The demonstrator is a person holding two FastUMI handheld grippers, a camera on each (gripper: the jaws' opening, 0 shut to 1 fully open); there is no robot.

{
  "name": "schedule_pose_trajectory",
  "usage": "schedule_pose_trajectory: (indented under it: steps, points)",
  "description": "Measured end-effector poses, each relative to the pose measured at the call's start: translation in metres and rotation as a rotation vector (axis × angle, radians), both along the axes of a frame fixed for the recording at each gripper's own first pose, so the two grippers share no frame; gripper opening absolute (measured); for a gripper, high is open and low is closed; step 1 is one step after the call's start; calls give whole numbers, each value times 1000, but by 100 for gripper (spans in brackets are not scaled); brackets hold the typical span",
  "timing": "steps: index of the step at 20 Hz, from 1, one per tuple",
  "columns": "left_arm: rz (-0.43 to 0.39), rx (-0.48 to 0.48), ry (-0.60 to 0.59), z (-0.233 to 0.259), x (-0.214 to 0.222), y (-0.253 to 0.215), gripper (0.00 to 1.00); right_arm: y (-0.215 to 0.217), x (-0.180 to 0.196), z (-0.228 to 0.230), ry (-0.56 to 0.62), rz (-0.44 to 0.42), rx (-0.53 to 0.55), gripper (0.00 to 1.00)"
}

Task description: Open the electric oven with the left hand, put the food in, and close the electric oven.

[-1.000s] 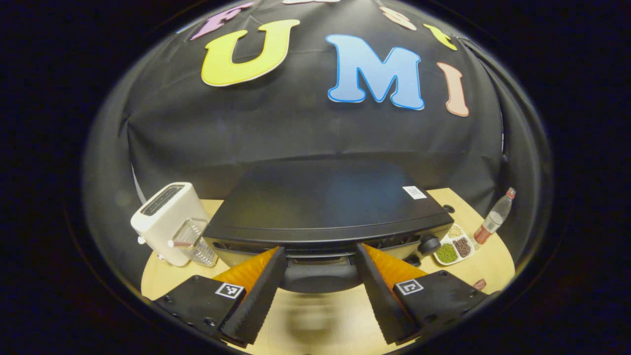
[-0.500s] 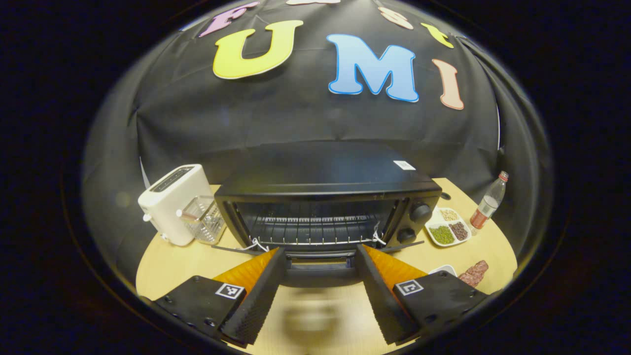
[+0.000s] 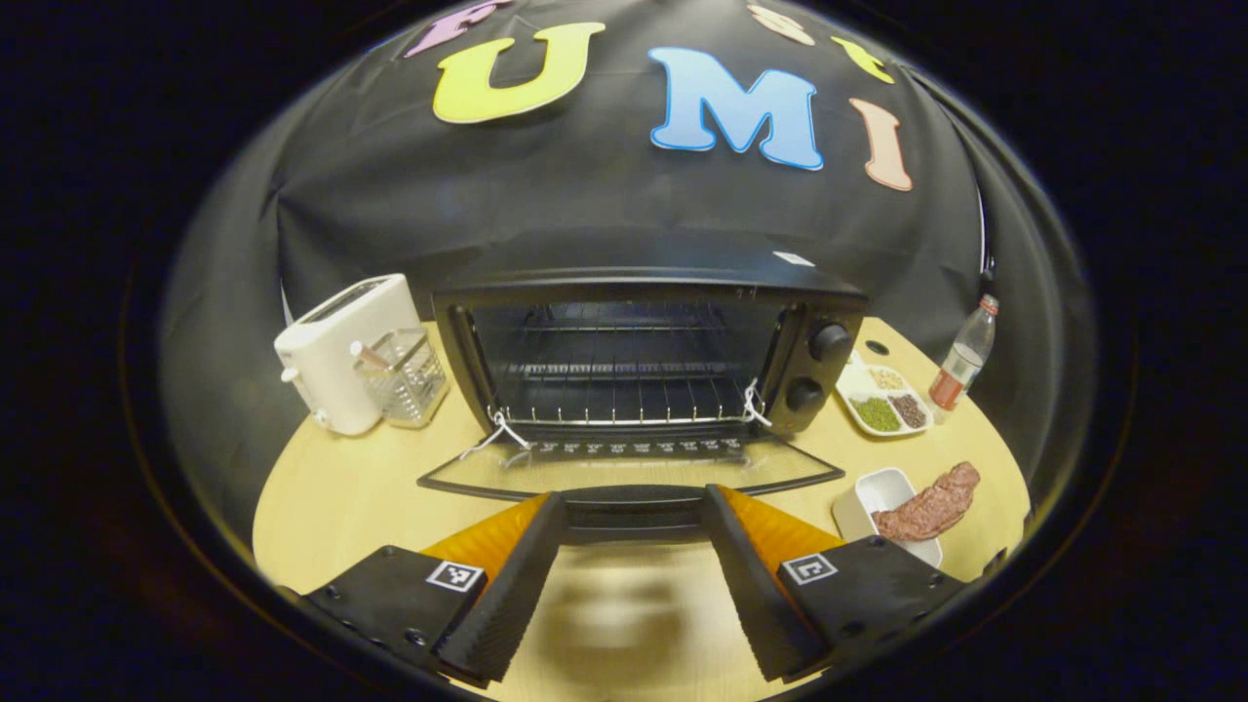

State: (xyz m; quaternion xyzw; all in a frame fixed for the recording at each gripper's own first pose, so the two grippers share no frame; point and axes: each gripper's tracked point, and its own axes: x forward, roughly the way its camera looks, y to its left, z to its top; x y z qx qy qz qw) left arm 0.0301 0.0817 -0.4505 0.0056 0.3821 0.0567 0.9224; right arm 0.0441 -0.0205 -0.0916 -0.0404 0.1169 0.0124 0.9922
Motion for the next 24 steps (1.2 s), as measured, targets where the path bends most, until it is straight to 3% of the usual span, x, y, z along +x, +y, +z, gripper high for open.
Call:
schedule_pose_trajectory:
  steps: [4,8,14,15,21,24]
  points:
    - [45,-18,76,-25,-18,9,95,4,-4,-6,14,11,-11,95]
    - [67,-42,10,6,-12,10,96,3,-4,-17,37,13,-6,95]
    - [38,-34,-222,125,11,-6,100,6,3,-83,213,50,141,95]
    - [29,-28,-265,146,13,-11,95,3,2,-98,260,37,186,95]
    - [38,14,-466,266,9,-22,89,-4,1,-196,514,53,396,98]
    - [48,55,-531,311,2,-23,100,-7,-4,-249,632,75,470,98]
